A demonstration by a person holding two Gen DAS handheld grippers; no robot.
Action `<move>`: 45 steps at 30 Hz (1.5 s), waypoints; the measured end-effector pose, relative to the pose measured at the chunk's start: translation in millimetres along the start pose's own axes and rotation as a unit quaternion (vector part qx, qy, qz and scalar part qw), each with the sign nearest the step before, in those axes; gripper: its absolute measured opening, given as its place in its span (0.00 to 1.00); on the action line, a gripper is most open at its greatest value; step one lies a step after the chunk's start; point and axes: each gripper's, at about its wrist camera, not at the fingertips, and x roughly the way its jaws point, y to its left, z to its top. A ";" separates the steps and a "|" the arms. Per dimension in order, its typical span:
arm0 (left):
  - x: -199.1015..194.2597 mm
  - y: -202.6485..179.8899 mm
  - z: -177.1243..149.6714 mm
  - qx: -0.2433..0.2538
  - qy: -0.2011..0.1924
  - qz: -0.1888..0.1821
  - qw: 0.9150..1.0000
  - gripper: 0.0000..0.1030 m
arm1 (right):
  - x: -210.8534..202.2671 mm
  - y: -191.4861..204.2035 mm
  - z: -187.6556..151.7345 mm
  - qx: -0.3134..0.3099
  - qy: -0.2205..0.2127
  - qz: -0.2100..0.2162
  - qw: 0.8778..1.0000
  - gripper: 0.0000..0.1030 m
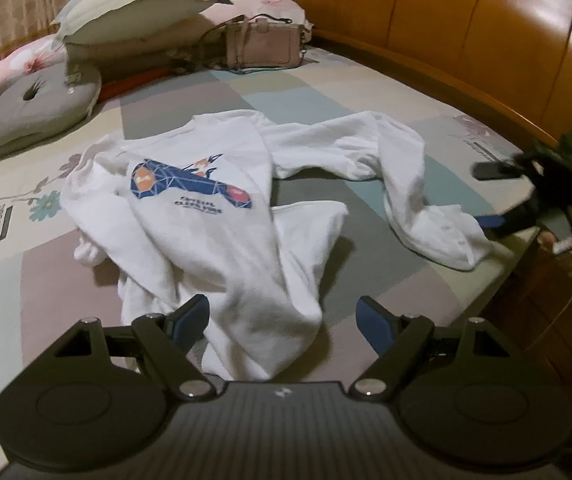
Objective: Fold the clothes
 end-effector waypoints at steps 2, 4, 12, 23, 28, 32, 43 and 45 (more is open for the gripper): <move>-1.5 -0.5 -1.2 -0.001 0.000 0.000 1.000 0.79 | 5.2 3.1 0.1 -0.017 0.009 -0.005 1.000 1.00; -0.8 2.6 -2.6 -0.006 0.001 0.003 1.000 0.79 | 1.9 2.7 -5.0 -0.031 0.007 -0.007 0.999 0.93; 6.9 5.8 -3.0 -0.011 0.011 0.005 1.000 0.79 | -18.5 -27.2 -24.5 -0.025 -0.044 -0.067 0.996 0.04; 5.9 5.2 1.1 -0.004 0.008 0.013 1.000 0.79 | -32.8 20.8 38.4 -0.129 -0.113 -0.230 0.958 0.05; 5.4 8.4 3.8 -0.004 0.006 0.020 1.000 0.79 | -42.2 12.7 101.7 -0.149 -0.148 -0.324 0.923 0.05; 6.9 13.4 8.8 -0.007 0.004 0.031 0.999 0.79 | -40.1 4.9 139.8 -0.165 -0.156 -0.391 0.892 0.05; 10.5 22.5 23.1 -0.011 -0.006 0.047 0.999 0.79 | -43.7 4.1 206.1 -0.193 -0.184 -0.509 0.819 0.05; 9.6 25.2 23.9 -0.014 -0.009 0.049 0.999 0.79 | -45.5 -1.7 214.3 -0.182 -0.182 -0.530 0.808 0.05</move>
